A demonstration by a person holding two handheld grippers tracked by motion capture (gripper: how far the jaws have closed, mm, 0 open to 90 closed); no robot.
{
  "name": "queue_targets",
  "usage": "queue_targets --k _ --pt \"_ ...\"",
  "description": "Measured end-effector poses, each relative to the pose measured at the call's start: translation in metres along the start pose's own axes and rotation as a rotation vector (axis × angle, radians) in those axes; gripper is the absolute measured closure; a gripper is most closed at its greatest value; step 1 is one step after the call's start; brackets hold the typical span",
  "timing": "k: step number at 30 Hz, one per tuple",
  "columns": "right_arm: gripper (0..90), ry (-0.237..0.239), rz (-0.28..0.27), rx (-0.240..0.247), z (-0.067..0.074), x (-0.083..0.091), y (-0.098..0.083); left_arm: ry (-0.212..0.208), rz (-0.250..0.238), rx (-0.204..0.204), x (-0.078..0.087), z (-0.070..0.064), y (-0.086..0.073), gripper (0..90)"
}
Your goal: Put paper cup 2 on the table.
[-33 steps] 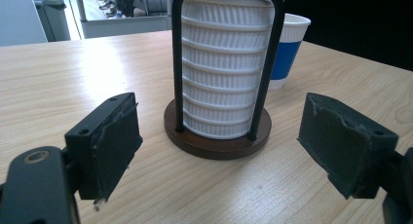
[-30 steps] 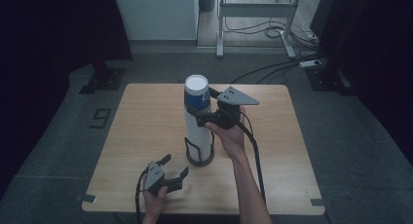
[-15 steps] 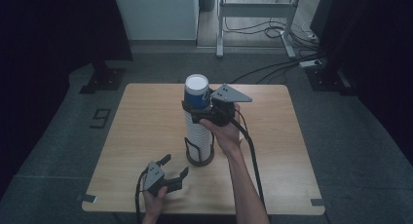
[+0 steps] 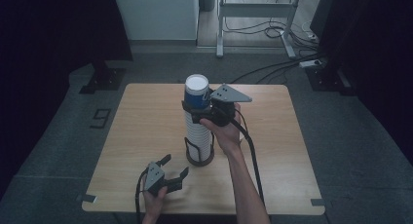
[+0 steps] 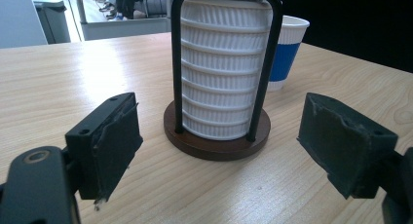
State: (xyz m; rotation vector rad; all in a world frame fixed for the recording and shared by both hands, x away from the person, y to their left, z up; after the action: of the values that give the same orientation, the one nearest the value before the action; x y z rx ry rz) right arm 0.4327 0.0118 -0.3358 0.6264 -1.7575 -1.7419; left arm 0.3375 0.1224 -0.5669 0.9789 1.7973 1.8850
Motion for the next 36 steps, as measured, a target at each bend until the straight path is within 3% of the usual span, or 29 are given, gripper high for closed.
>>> queue_targets --k 36 --pt "20.2 0.003 -0.081 -0.017 0.001 0.009 0.034 -0.004 -0.005 0.005 0.000 0.000 0.000 15.0"
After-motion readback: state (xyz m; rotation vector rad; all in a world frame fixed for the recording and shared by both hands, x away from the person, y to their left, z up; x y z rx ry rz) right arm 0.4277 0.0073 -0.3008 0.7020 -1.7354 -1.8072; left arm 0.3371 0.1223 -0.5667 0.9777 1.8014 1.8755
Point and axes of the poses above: each handheld gripper's, and its own axes: x roughly backward along the jaws, y roughly out of its top, z roughly to its left, the point moved 9 cm from there along -x, roughly forward along the jaws, and after that the axes turned 6 degrees about -y, right-handed, at the moved point
